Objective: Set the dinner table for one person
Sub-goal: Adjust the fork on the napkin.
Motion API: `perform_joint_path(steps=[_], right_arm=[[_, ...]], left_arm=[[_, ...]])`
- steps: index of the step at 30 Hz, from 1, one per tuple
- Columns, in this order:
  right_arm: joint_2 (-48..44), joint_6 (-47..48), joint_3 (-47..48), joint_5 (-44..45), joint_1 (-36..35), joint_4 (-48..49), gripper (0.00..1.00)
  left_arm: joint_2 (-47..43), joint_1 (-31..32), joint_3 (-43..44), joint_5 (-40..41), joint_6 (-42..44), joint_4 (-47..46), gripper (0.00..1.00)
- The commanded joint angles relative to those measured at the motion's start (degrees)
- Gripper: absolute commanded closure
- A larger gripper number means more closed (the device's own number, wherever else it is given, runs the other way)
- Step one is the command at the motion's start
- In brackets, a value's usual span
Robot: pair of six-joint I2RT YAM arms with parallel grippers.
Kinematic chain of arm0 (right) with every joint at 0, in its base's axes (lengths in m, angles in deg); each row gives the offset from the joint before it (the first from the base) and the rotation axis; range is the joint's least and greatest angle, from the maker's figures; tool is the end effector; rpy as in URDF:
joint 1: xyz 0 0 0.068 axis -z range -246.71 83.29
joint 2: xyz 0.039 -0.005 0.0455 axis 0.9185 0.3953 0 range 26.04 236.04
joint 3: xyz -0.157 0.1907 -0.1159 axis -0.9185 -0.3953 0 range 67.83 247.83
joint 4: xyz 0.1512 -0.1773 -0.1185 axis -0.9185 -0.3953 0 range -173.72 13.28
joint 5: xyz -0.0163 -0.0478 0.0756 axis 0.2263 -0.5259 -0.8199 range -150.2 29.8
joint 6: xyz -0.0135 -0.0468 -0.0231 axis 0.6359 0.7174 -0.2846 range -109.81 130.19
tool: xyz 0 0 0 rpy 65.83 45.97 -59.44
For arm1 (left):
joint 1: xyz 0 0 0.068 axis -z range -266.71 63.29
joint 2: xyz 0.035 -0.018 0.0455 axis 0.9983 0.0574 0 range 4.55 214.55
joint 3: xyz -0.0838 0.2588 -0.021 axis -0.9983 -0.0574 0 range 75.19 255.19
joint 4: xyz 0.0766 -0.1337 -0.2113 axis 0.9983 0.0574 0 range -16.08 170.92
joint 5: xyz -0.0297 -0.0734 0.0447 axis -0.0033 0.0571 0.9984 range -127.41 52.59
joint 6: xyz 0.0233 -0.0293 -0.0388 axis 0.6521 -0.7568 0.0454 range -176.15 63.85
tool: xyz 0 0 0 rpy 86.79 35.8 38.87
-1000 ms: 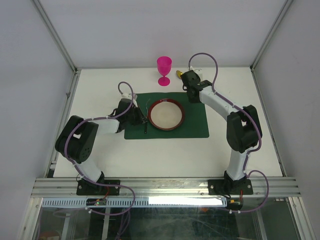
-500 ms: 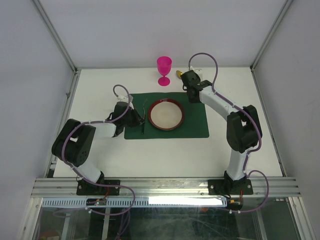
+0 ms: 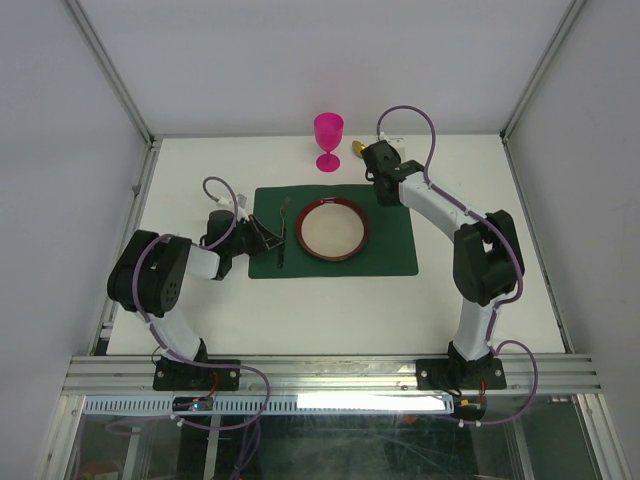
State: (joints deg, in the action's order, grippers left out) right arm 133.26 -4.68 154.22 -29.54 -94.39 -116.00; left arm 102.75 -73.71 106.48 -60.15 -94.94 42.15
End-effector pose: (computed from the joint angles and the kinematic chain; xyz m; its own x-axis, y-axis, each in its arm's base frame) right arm 0.3633 0.1699 0.2440 -0.7869 -0.1633 -0.5951 0.0284 0.9537 -0.2993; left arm 0.2856 -0.0801 0.1115 -0.7600 -0.4175 -0.4980 0.0504 0.7262 -0.6857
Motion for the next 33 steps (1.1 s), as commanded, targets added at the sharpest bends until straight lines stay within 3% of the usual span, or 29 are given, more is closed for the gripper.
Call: perform_joint_path(steps=[1, 4, 12, 24, 33], right_arm=[[-2.6, 0.7, 0.2, 1.2, -0.3, 0.8, 0.73], [-2.5, 0.6, 0.1, 1.2, -0.3, 0.9, 0.73], [-2.3, 0.6, 0.2, 1.0, -0.3, 1.1, 0.73], [-2.2, 0.9, -0.1, 1.3, -0.2, 1.4, 0.73], [-1.7, 1.2, 0.3, 1.5, -0.2, 1.2, 0.73]], left_arm=[[6.4, 0.5, -1.1, -10.2, -4.1, -7.7, 1.0], [7.6, 0.3, -1.6, -13.1, -6.7, -13.4, 1.0], [6.4, -0.5, -1.9, -14.2, -6.6, -13.9, 1.0], [6.7, -6.4, -1.0, -14.6, -5.8, -13.4, 1.0], [10.6, -6.5, -0.8, -17.1, -8.7, -18.9, 0.96]])
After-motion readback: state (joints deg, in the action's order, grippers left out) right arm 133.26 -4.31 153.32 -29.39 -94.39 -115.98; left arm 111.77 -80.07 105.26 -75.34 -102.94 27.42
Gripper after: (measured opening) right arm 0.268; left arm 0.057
